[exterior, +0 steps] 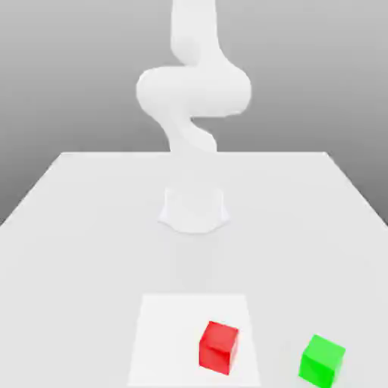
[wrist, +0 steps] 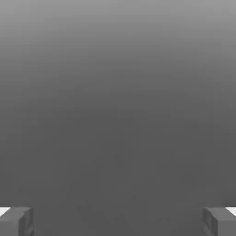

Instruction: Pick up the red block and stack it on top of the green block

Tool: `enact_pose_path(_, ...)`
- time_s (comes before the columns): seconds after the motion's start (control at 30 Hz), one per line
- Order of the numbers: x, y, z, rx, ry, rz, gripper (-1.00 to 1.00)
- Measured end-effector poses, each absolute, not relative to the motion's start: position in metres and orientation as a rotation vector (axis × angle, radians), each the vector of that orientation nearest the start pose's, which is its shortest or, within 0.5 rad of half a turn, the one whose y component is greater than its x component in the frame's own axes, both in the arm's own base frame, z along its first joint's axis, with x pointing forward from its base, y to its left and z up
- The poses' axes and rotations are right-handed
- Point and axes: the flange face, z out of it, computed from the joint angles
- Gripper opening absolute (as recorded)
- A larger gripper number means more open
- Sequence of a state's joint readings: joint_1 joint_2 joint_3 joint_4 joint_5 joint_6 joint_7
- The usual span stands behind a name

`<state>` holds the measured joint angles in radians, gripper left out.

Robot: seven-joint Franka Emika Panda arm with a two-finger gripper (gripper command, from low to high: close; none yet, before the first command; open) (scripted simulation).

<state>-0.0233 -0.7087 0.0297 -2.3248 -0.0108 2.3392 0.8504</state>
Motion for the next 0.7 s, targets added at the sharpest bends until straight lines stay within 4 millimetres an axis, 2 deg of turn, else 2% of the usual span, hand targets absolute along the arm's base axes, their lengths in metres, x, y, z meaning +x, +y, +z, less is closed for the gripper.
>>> enact_pose_path(0.17, 0.438, 0.014, 0.576, -2.551, 1.255, -0.778, 0.0)
enact_pose_path(0.33, 0.471, 0.019, 0.477, -2.602, 1.393, -0.594, 0.0)
enact_pose_path(0.5, 0.482, 0.023, 0.376, -2.632, 1.52, -0.394, 0.0)
enact_pose_path(0.7, 0.467, 0.033, 0.261, -2.638, 1.66, -0.131, 0.0)
